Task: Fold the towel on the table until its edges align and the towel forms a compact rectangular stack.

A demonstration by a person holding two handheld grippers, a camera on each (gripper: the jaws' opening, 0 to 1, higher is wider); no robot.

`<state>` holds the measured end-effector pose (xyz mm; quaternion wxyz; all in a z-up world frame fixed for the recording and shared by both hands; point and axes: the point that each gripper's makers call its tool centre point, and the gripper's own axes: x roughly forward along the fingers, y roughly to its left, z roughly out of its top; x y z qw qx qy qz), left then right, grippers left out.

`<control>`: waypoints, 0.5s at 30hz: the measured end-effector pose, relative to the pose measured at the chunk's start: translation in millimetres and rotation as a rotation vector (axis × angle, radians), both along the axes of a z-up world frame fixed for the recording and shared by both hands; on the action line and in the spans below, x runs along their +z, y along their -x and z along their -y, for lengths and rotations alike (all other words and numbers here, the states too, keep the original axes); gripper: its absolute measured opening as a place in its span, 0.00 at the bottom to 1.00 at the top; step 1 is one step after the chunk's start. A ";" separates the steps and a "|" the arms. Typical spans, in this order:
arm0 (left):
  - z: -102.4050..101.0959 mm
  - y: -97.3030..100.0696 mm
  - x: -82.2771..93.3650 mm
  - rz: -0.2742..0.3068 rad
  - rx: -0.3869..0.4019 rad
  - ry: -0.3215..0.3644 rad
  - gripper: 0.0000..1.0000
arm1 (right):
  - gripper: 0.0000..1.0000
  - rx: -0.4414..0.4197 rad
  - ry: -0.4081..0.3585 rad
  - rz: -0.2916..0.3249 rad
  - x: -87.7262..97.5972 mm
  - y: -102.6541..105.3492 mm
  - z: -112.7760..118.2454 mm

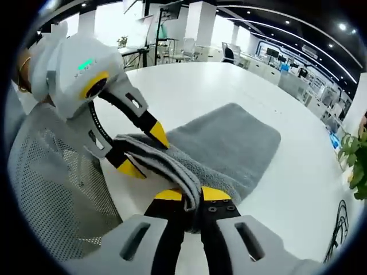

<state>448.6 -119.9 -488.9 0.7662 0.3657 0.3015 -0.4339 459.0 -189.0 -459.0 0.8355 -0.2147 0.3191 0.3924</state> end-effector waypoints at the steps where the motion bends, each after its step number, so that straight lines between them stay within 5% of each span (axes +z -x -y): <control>1: -1.5 -1.0 1.7 0.006 0.005 0.001 0.32 | 0.07 -0.002 -0.002 -0.002 0.5 0.1 0.2; 7: -6.9 -0.8 13.4 0.002 0.017 0.031 0.12 | 0.07 -0.009 -0.020 -0.003 5.6 1.0 1.4; 15: -1.4 12.2 20.9 -0.075 -0.014 0.064 0.09 | 0.07 0.017 -0.026 -0.017 8.3 13.1 4.9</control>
